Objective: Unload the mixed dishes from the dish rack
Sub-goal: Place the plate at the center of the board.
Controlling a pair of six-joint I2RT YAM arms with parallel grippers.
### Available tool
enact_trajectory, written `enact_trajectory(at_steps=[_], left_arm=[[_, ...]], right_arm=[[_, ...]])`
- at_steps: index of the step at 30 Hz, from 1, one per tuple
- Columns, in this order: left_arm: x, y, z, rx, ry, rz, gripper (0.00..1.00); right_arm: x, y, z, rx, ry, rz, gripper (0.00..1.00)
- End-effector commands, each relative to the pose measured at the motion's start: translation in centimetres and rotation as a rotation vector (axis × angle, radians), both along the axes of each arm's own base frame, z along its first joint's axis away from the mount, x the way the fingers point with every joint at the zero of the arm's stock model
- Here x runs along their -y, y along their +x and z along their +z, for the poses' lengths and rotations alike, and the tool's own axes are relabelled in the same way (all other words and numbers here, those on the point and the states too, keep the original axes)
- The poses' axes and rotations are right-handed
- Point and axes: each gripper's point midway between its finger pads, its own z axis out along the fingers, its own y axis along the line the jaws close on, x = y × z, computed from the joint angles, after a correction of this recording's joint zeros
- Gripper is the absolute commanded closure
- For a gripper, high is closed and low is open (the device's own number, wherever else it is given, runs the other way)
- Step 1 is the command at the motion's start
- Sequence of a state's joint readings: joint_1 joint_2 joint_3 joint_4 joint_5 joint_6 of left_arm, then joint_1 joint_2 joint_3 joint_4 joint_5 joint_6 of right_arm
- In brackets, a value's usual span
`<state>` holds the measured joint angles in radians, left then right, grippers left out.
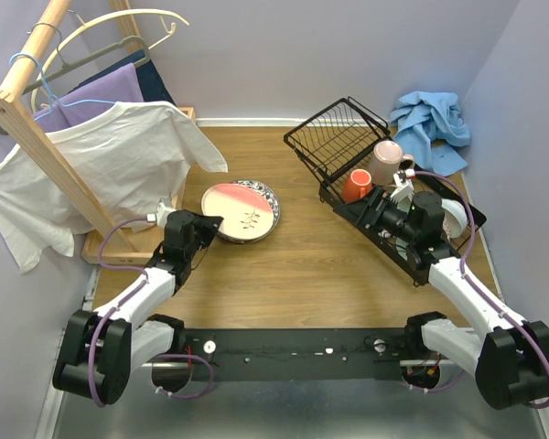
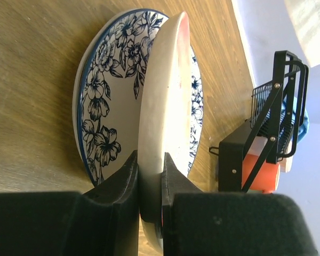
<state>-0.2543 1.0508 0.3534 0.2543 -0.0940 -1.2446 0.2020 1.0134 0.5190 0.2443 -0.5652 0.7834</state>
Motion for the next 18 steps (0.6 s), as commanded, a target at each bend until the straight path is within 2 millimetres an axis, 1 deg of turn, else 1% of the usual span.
enact_trajectory(at_steps=[1,2,3,5,6,7,8,9,10,11,12,13,14,16,17,18], left_arm=[[1.4,1.6,3.7,0.105,-0.061,-0.053,0.79],[1.5,1.6,3.6,0.099,-0.057,-0.060,0.77],[1.5,1.5,3.6,0.094,-0.053,-0.065,0.71],[1.6,1.5,3.3,0.075,-0.038,-0.079,0.65],[1.7,1.4,3.4,0.074,-0.023,-0.088,0.61],[1.7,1.5,3.5,0.074,-0.017,-0.094,0.59],[1.6,1.4,3.2,0.054,-0.006,-0.096,0.56],[1.6,1.3,3.1,0.050,0.011,-0.101,0.51],[1.7,1.5,3.3,0.048,0.018,-0.107,0.49],[1.6,1.2,2.8,0.023,0.034,-0.113,0.47],[1.5,1.2,2.7,0.014,0.043,-0.115,0.43],[1.4,1.1,2.5,-0.002,0.063,-0.123,0.41],[1.8,0.8,2.5,-0.013,0.062,-0.147,0.39],[1.8,0.8,2.5,-0.021,0.082,-0.161,0.31],[1.7,0.4,2.0,-0.051,0.094,-0.167,0.29],[1.6,0.3,1.9,-0.061,0.106,-0.173,0.25]], right_arm=[[0.3,0.6,1.3,0.043,-0.019,-0.022,0.00],[0.4,0.7,1.3,0.046,-0.023,-0.024,0.00],[0.4,0.7,1.4,0.047,-0.026,-0.023,0.00],[0.4,0.7,1.4,0.050,-0.031,-0.022,0.00],[0.5,0.7,1.5,0.052,-0.036,-0.024,0.00],[0.5,0.7,1.5,0.050,-0.036,-0.024,0.00],[0.5,0.7,1.3,0.051,-0.040,-0.024,0.00],[0.5,0.7,1.3,0.047,-0.040,-0.024,0.00],[0.5,0.7,1.3,0.045,-0.041,-0.026,0.00],[0.5,0.7,1.3,0.048,-0.040,-0.026,0.00],[0.6,0.7,1.3,0.047,-0.040,-0.027,0.00],[0.6,0.7,1.3,0.048,-0.040,-0.027,0.00],[0.6,0.7,1.3,0.048,-0.042,-0.027,0.00],[0.5,0.7,1.4,0.049,-0.043,-0.027,0.00],[0.6,0.7,1.3,0.048,-0.046,-0.026,0.00],[0.6,0.7,1.3,0.046,-0.048,-0.027,0.00]])
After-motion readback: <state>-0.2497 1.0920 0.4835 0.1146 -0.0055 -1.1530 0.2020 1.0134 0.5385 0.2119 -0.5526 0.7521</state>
